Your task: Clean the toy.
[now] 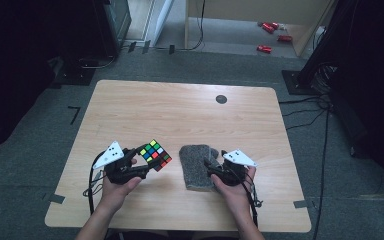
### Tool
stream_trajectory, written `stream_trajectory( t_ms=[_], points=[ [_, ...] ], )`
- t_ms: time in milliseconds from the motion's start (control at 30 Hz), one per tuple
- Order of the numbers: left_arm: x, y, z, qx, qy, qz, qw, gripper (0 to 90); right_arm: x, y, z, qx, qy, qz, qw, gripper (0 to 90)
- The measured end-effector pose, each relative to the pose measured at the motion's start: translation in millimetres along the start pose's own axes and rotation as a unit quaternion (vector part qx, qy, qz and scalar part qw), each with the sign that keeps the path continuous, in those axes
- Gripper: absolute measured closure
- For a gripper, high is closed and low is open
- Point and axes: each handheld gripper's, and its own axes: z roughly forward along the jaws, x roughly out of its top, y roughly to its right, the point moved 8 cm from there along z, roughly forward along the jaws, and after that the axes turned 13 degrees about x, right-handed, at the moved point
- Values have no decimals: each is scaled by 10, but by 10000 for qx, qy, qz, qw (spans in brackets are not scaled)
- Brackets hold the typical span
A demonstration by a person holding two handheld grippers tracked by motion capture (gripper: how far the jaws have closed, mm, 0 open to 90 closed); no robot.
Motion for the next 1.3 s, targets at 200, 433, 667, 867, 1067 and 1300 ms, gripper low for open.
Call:
stream_trajectory(
  t_ms=[200, 433, 667, 867, 1067, 1300],
  points=[
    [-11, 32, 34, -3, -50, -18, 10000, 350, 130, -403, 26, 648, 344, -594, 9955, 210],
    [-13, 132, 101, 41, -144, -96, 9998, 350, 110, -836, 119, 1306, 508, -984, 9852, 164],
    [-38, 246, 162, 32, -257, -147, 9996, 349, 37, -1080, 215, 1473, 476, -1379, 9783, 183],
    [-95, 385, 219, -80, -361, -124, 9992, 350, 13, -1141, 240, 1420, 513, -1437, 9780, 196],
    [-153, 470, 266, -165, -466, -187, 9986, 349, 24, -1139, 217, 1227, 611, -1615, 9773, 300],
    [-169, 438, 280, -273, -552, -366, 9974, 347, 14, -1138, 189, 1110, 598, -1760, 9763, 342]
  ],
)
